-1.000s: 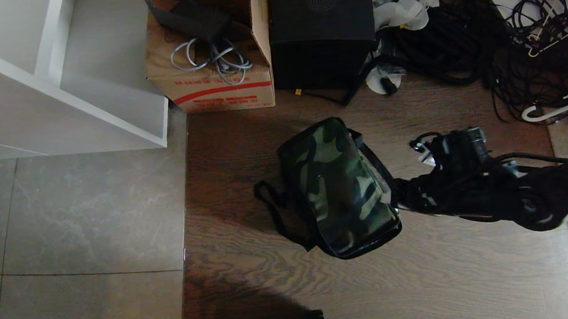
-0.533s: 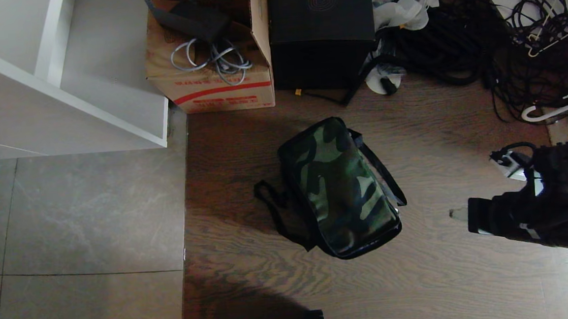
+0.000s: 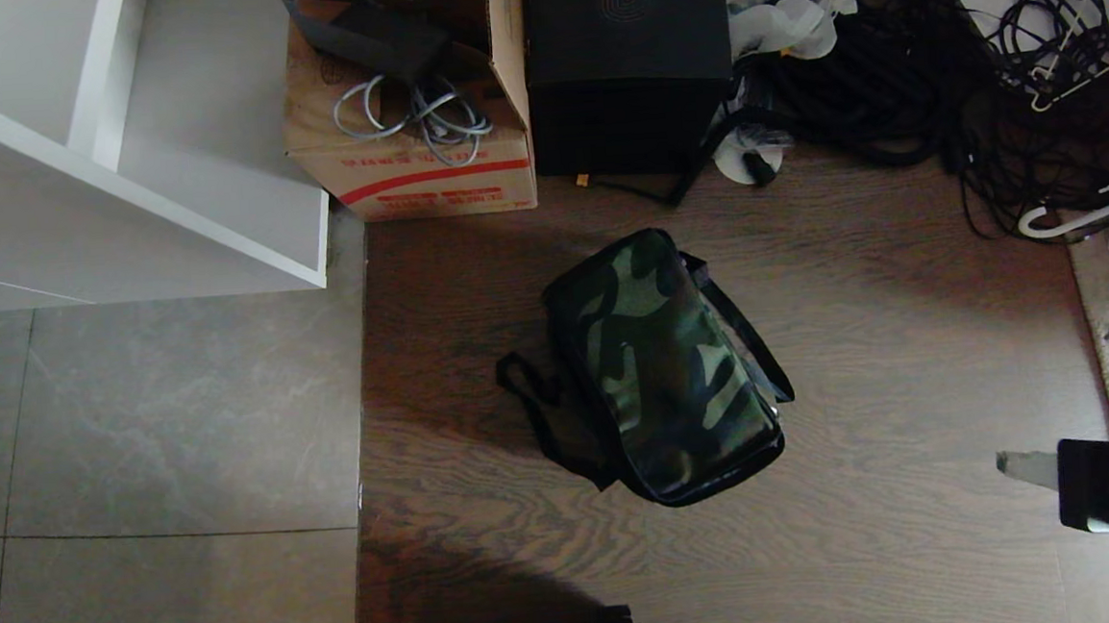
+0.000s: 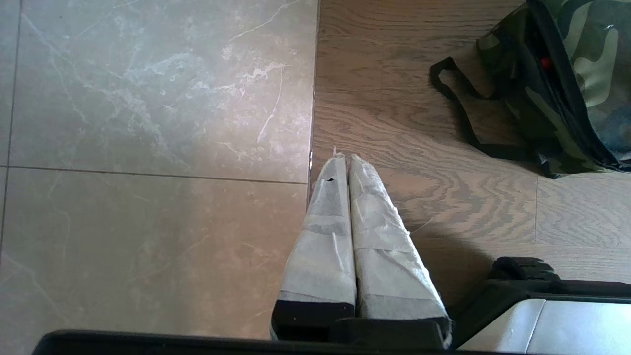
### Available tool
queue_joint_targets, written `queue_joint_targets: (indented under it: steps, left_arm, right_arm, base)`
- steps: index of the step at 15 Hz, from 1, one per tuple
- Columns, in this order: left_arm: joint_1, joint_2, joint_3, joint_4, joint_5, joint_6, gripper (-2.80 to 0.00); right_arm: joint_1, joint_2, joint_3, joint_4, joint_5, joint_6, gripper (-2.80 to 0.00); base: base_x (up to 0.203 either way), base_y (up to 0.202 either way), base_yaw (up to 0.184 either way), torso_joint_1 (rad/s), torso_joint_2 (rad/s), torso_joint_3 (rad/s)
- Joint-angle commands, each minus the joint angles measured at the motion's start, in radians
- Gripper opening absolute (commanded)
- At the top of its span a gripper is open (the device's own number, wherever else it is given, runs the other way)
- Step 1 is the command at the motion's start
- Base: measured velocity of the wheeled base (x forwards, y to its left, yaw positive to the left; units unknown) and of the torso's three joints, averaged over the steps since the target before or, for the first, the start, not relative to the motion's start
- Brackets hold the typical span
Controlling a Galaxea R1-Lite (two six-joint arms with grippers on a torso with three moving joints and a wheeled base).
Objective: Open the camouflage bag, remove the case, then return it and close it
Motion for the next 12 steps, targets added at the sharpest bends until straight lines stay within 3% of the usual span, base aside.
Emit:
queue_joint_targets:
  steps: [1, 6, 12]
  left_arm:
    - [0.000, 0.001, 0.001, 0.000, 0.000, 0.000, -2.80]
    - [0.000, 0.001, 0.001, 0.000, 0.000, 0.000, -2.80]
    - [0.000, 0.001, 0.000, 0.000, 0.000, 0.000, -2.80]
  right_arm:
    - [0.000, -0.194, 0.007, 0.189, -0.004, -0.033, -2.80]
    - [-0.002, -0.231, -0.006, 0.267, -0.014, -0.035, -2.80]
    - [-0.002, -0.299, 0.028, 0.321, -0.038, 0.024, -2.80]
  base:
    - [0.000, 0.000, 0.000, 0.000, 0.00, 0.000]
    - [0.000, 0.000, 0.000, 0.000, 0.00, 0.000]
    - [0.000, 0.000, 0.000, 0.000, 0.00, 0.000]
